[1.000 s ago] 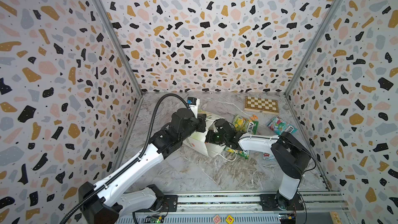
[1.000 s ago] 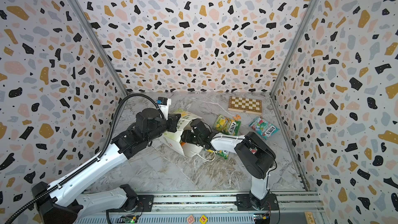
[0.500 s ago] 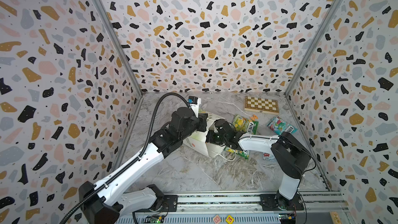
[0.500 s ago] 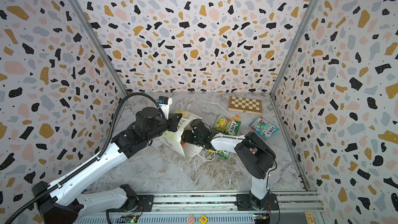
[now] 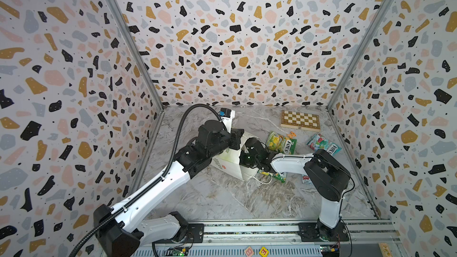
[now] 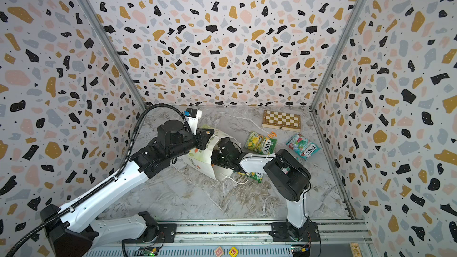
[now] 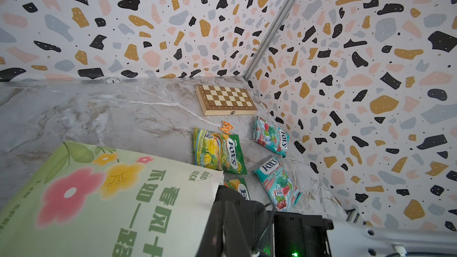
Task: Take the snacks out of the paper bag
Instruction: 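Close the right gripper on the green Spring Tea packet inside the bag, then pull the green Spring Tea packet up out of the bag with the right gripper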
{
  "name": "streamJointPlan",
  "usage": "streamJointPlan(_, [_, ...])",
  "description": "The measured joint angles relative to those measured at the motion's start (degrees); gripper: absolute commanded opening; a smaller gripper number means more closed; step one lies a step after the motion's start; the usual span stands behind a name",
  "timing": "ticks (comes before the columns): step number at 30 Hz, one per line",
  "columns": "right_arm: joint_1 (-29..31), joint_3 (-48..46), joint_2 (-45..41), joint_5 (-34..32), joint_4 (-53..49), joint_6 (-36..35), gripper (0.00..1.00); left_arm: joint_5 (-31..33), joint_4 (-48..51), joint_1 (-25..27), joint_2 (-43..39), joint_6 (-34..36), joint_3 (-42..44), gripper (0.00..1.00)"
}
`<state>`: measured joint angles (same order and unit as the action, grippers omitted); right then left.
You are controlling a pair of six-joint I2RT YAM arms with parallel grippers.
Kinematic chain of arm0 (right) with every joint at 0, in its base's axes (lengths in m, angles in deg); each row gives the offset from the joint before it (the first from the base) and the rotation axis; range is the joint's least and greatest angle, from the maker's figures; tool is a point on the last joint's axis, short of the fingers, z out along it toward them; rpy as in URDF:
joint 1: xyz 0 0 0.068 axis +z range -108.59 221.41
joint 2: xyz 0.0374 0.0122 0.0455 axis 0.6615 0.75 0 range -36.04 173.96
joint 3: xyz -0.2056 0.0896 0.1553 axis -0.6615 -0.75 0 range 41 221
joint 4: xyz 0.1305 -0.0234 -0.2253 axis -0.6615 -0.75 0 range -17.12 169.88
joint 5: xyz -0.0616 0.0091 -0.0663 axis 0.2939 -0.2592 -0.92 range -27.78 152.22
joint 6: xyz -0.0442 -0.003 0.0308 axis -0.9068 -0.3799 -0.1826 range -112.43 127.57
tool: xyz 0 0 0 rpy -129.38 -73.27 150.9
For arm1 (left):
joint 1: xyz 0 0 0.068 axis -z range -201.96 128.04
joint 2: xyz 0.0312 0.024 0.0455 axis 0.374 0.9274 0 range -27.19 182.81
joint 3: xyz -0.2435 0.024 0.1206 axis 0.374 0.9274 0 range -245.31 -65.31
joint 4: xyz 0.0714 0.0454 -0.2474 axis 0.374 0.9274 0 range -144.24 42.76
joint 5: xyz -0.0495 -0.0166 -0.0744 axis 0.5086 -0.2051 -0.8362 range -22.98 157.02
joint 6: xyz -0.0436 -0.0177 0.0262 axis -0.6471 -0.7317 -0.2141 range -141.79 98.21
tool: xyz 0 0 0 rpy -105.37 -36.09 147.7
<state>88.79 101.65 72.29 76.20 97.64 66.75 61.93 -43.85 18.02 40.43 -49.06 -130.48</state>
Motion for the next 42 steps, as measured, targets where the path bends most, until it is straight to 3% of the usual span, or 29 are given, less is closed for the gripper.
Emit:
streamJointPlan(6, [0.0,-1.38,0.0,2.84,8.41,2.12,0.36,-2.43,-1.46,0.0,0.55,-0.85,-1.11,0.0])
streamJointPlan(15, [-0.11,-3.61,0.0,3.65,13.03,3.26,0.0,-3.02,-1.84,0.0,0.52,-1.05,-1.16,0.0])
streamJointPlan(25, [-0.59,-6.25,-1.22,3.08,13.57,2.01,0.0,-0.22,-0.92,0.0,-0.39,-0.9,-1.16,0.0])
streamJointPlan(42, [-0.74,-8.83,-18.58,-1.75,1.18,-9.38,0.0,12.96,3.1,0.0,-1.49,-0.66,-1.16,0.0])
